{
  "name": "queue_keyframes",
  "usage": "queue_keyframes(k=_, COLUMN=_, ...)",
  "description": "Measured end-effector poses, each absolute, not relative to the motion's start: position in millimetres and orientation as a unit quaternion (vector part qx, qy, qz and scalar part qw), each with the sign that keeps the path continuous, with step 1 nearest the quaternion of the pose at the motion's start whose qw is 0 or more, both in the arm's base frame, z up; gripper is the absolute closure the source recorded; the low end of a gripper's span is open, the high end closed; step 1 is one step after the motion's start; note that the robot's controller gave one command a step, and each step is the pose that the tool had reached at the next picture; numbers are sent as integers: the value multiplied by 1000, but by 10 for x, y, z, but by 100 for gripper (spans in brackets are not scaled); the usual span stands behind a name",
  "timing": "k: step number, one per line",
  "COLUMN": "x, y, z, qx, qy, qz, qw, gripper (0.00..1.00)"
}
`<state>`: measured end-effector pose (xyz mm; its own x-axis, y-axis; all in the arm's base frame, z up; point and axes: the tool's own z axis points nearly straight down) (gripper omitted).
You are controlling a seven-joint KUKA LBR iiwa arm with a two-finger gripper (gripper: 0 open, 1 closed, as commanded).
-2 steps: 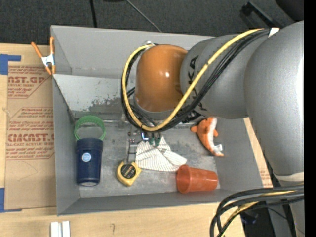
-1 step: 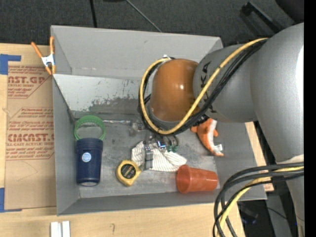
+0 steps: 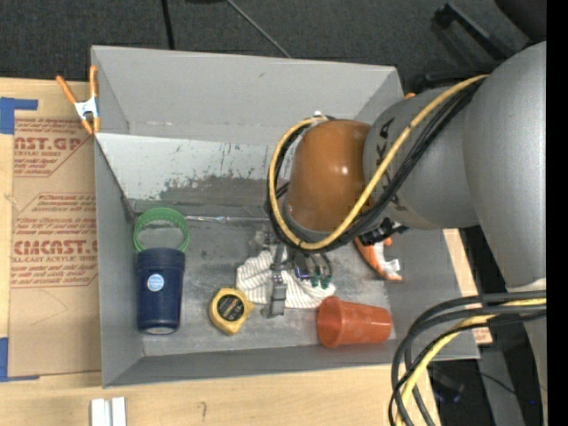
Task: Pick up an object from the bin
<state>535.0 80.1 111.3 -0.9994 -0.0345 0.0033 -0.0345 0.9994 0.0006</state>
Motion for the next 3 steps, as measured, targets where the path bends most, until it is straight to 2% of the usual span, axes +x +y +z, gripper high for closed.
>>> queue_keyframes(k=1, x=5520, y=606, z=1061, qx=23, qy=-1000, qz=0, qw=-1, gripper=0)
queue_keyframes(k=2, x=5478, y=262, z=683, qx=58, qy=-998, qz=0, qw=-1, gripper=0)
queue_keyframes(k=3, x=5531, y=371, z=711, qx=68, qy=-998, qz=0, qw=-2, gripper=100)
